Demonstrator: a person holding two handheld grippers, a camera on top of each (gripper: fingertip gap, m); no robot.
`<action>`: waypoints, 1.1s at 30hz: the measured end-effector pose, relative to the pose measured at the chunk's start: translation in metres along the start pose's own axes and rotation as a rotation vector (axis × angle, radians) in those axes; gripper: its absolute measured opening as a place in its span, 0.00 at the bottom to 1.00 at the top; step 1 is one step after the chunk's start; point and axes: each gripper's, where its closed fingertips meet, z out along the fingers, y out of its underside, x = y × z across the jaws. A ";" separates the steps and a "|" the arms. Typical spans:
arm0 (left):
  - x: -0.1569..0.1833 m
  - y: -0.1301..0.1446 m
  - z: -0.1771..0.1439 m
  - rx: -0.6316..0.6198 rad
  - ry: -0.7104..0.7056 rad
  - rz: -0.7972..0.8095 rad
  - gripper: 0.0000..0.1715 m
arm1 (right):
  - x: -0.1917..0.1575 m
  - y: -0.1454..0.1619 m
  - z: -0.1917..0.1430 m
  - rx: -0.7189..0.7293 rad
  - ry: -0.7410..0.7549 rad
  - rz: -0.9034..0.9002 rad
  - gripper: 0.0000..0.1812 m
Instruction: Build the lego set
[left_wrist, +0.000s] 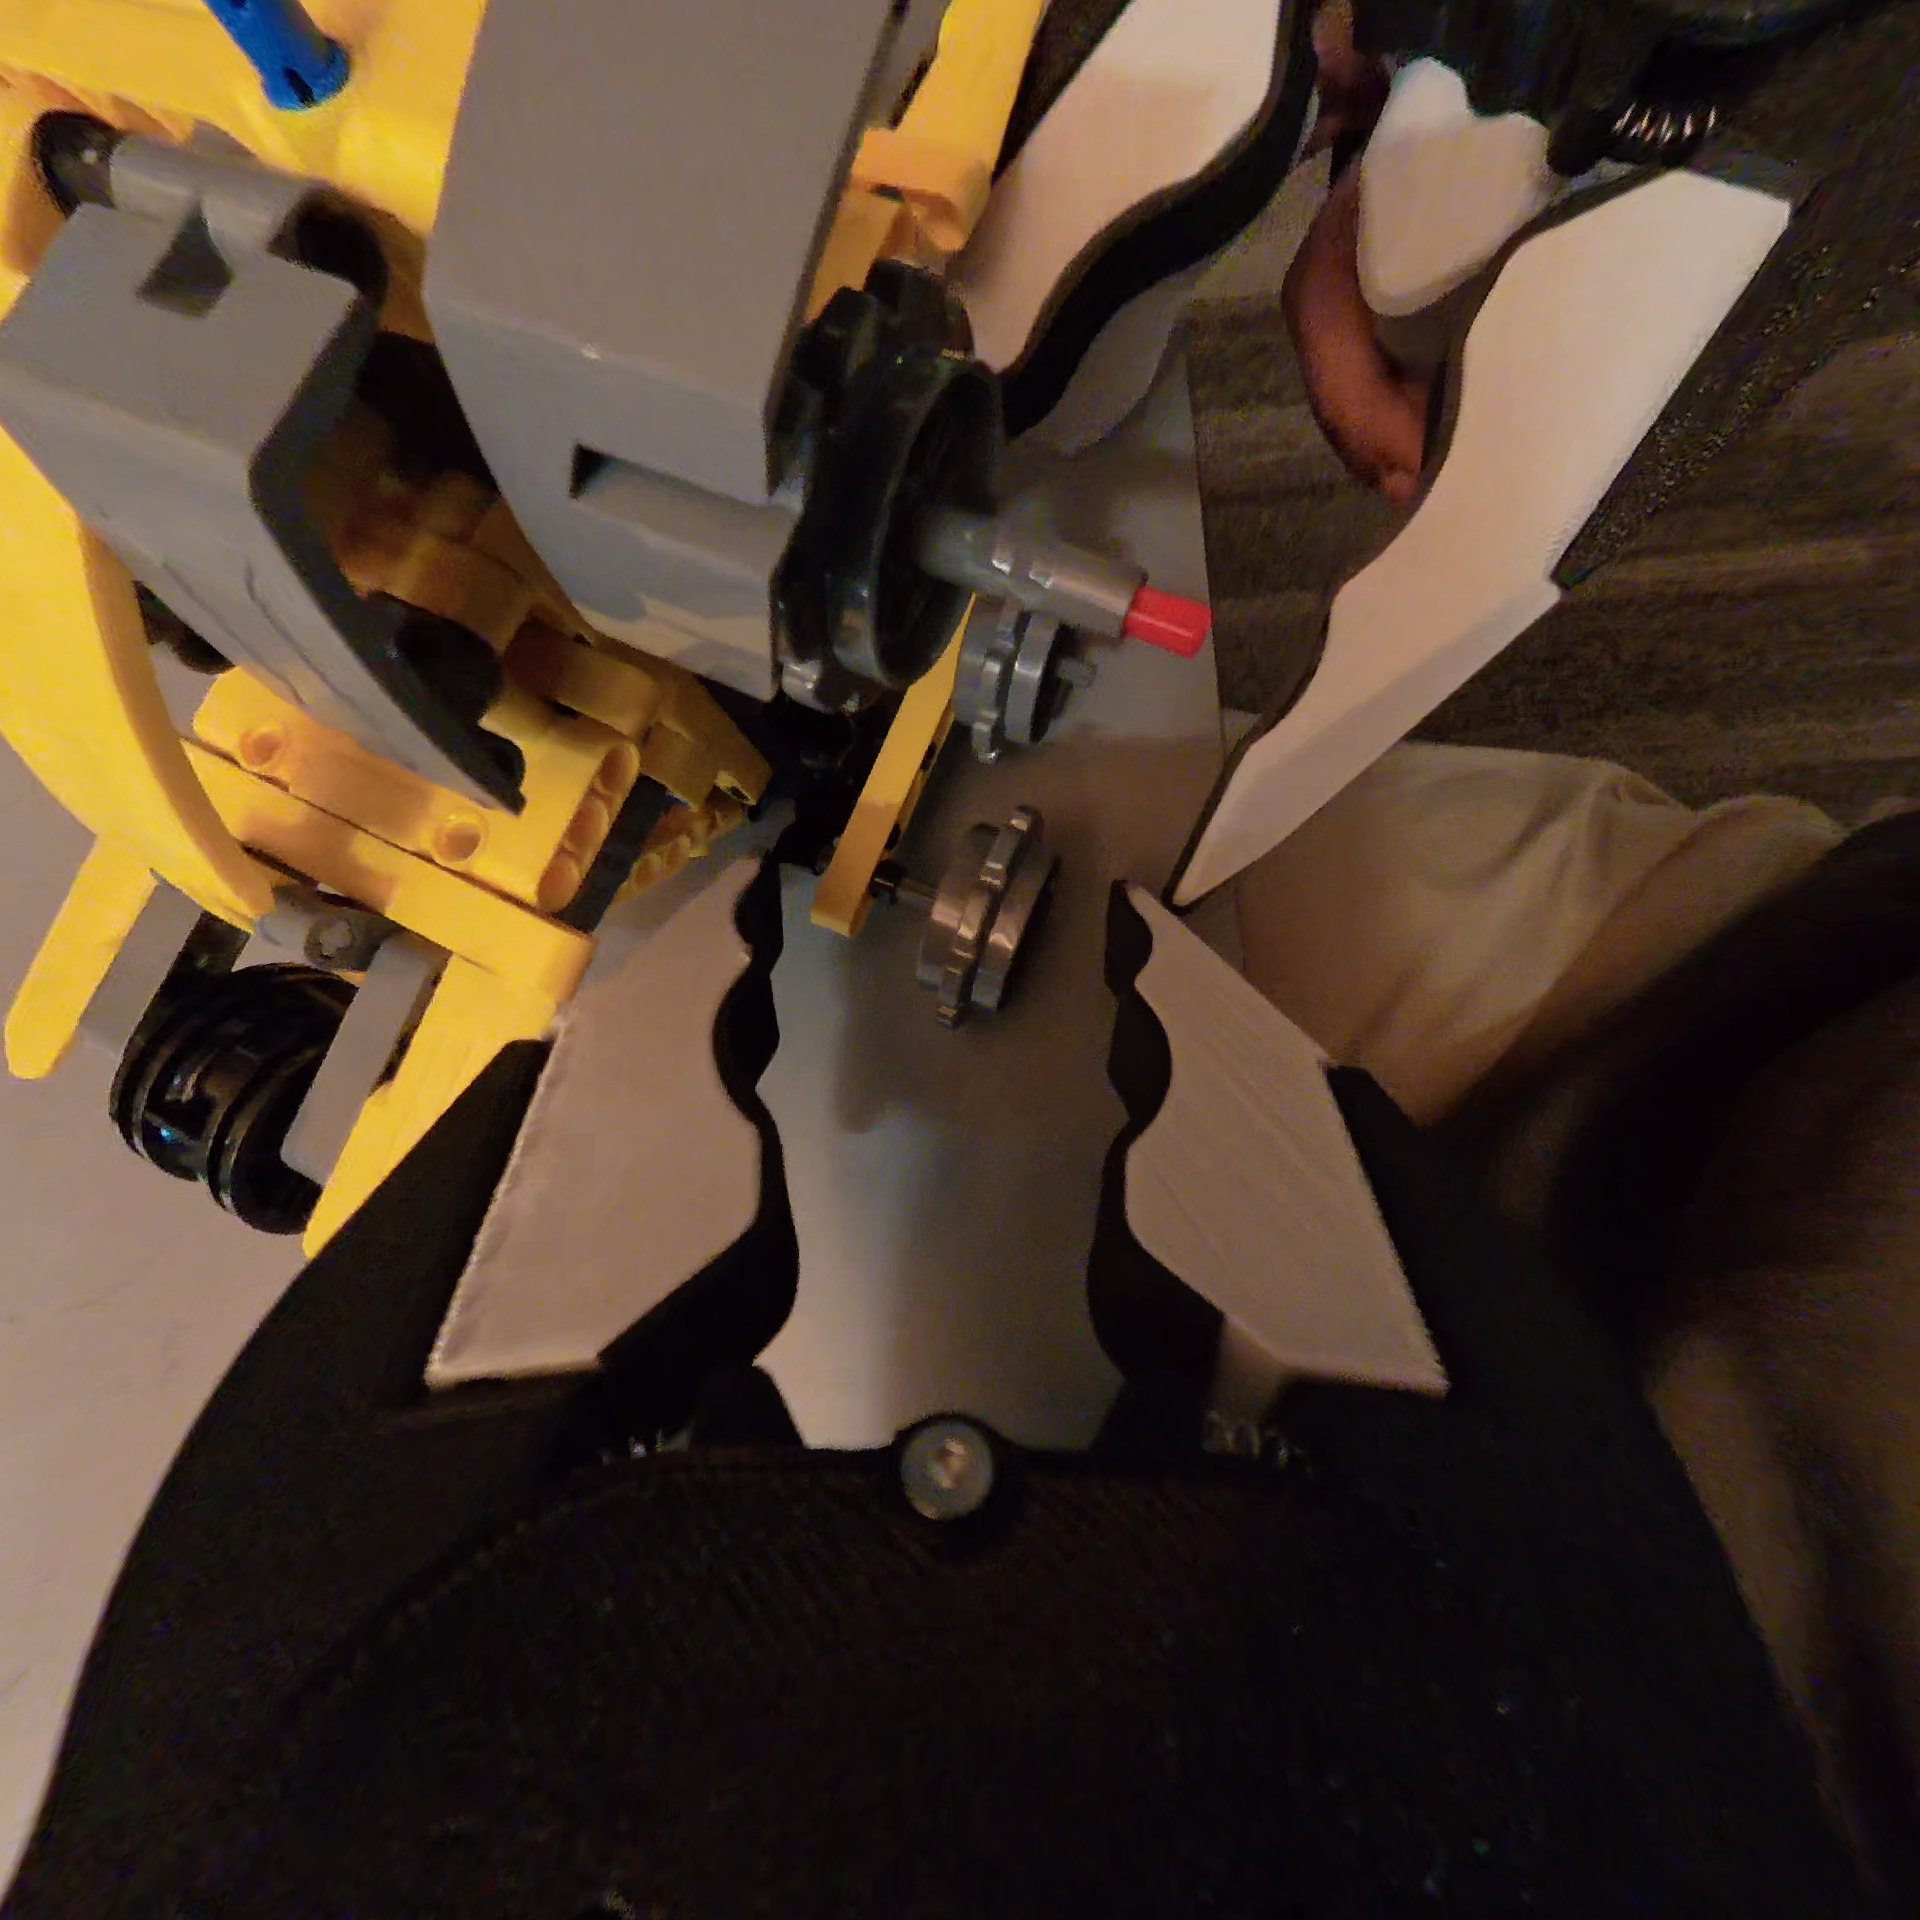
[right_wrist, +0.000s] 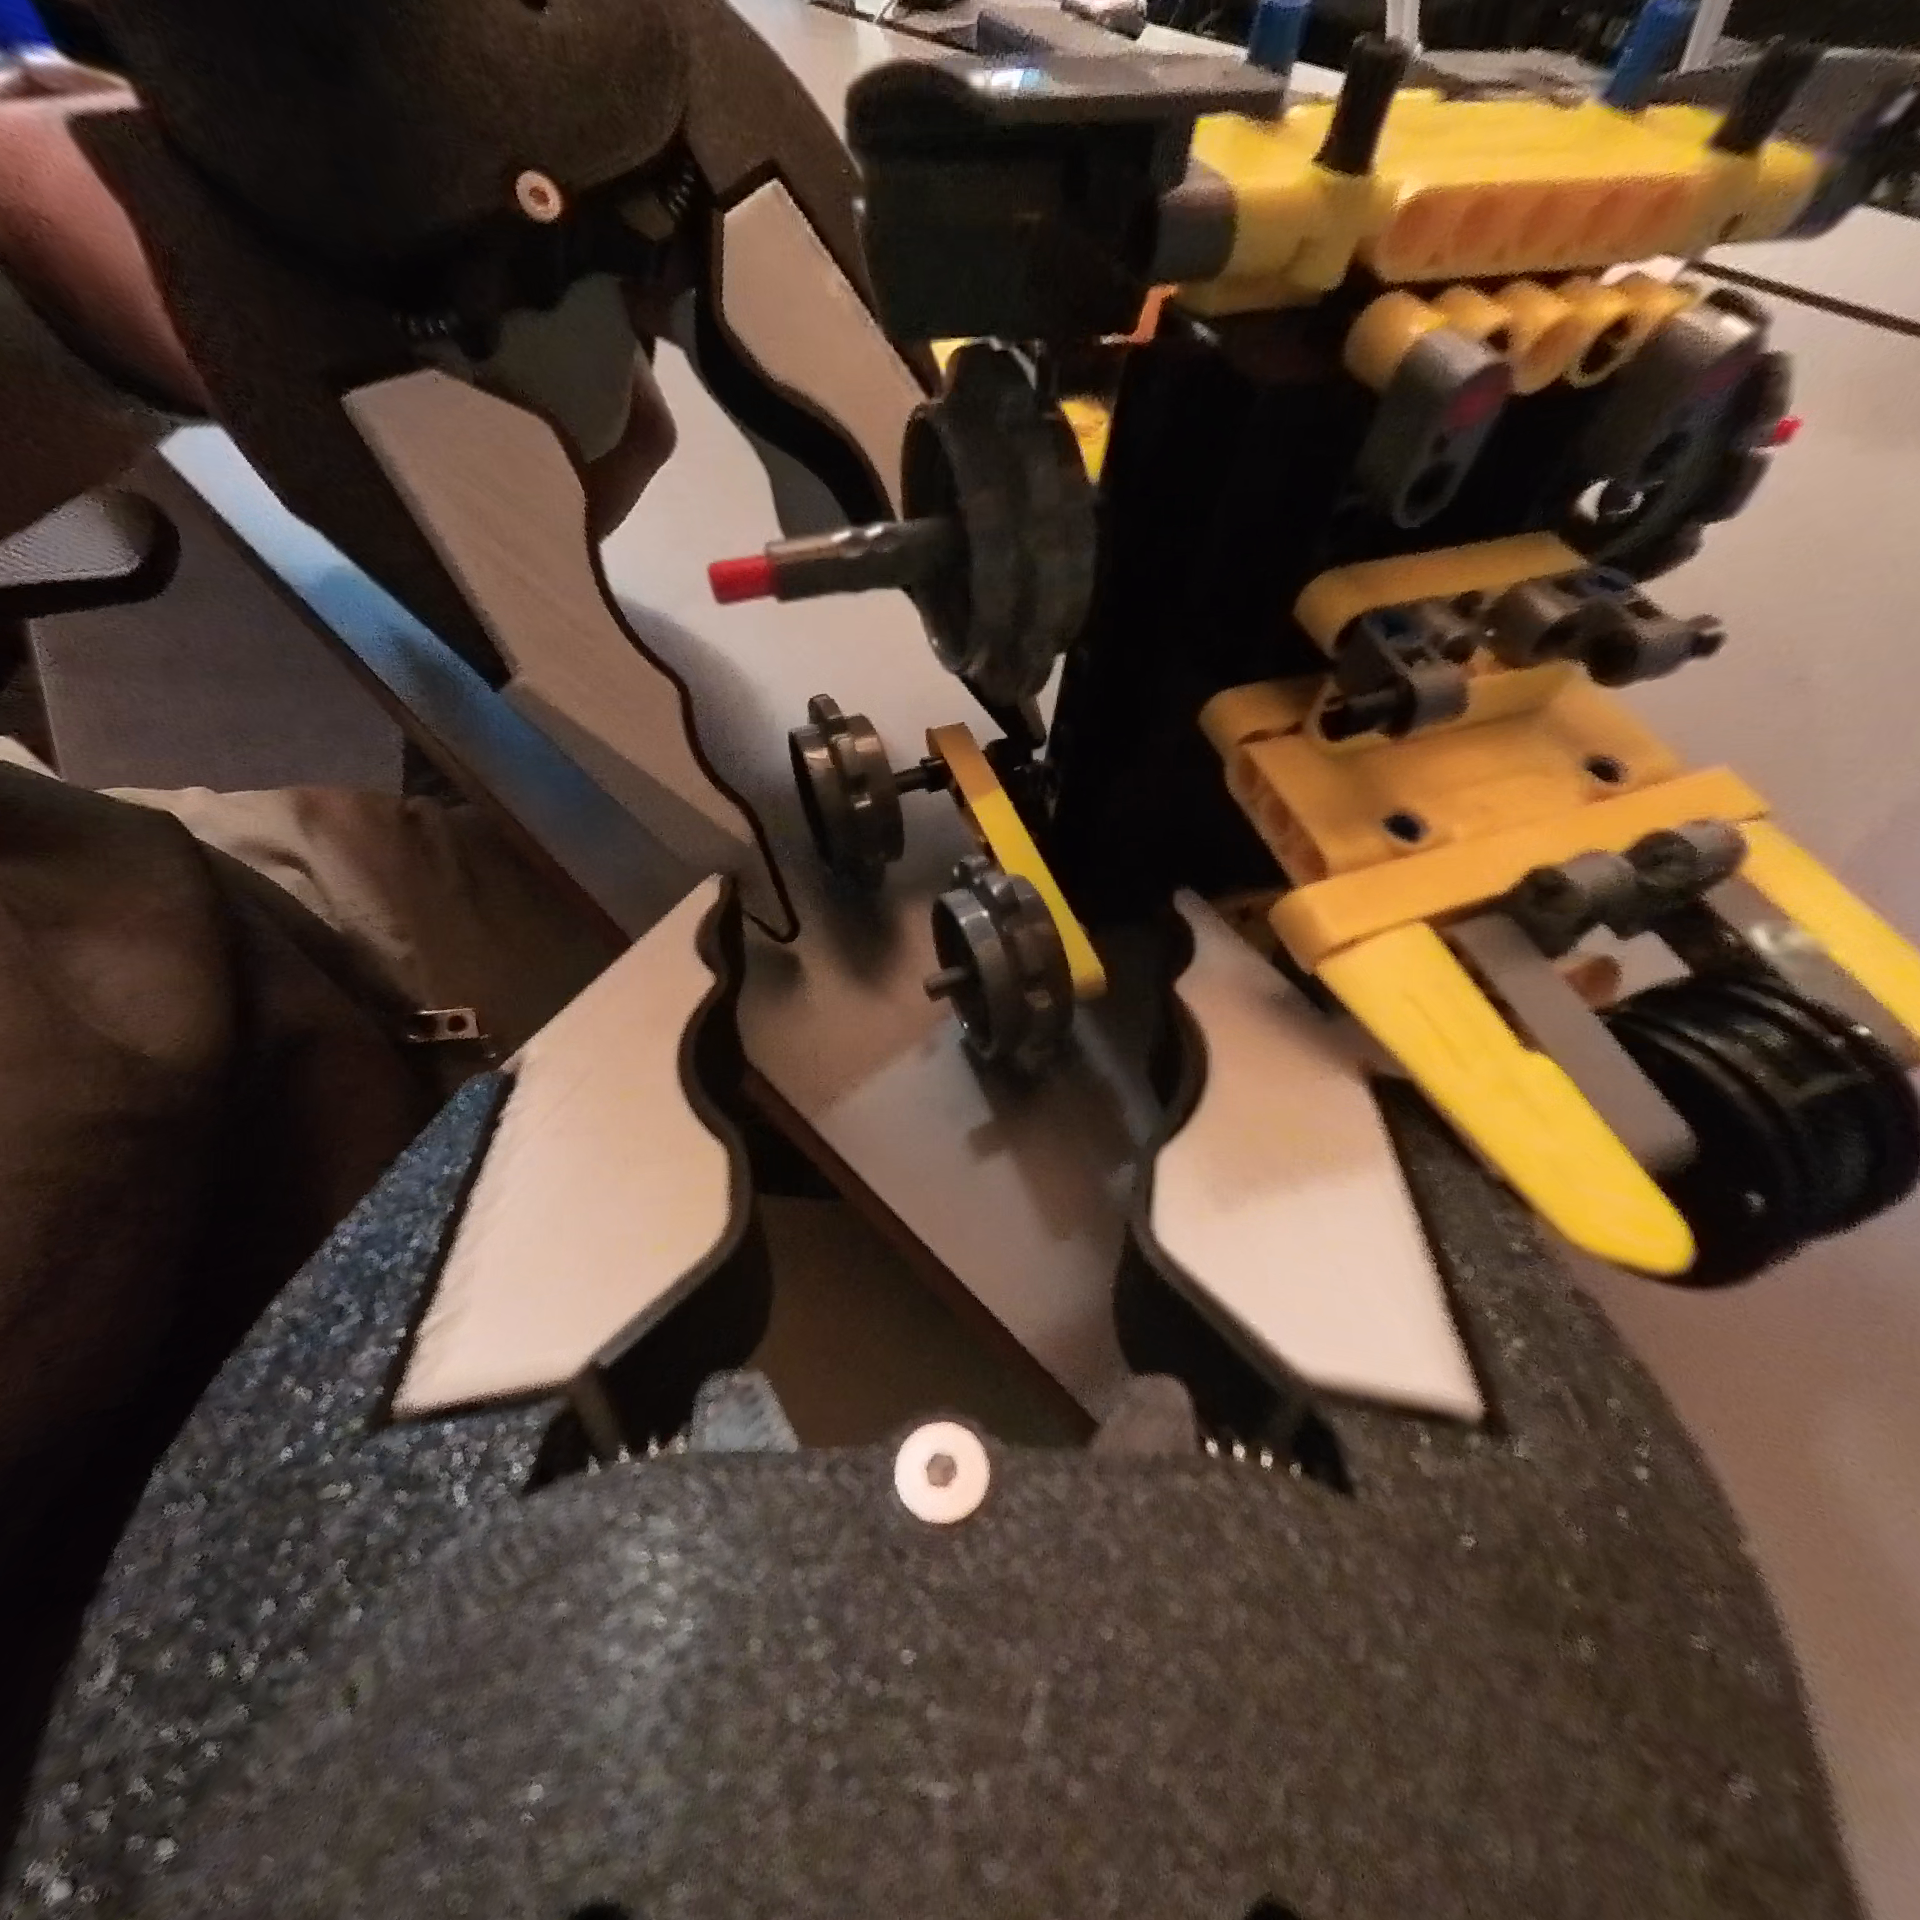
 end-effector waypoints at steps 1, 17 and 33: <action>0.002 0.003 0.000 -0.017 0.016 0.008 0.33 | -0.001 0.001 0.002 -0.005 0.000 0.002 0.44; 0.007 0.008 -0.003 0.029 0.111 0.051 0.30 | 0.007 0.000 0.007 0.022 0.047 0.006 0.35; 0.000 0.006 -0.002 0.062 0.075 0.051 0.22 | 0.008 0.000 0.006 0.030 0.049 -0.008 0.34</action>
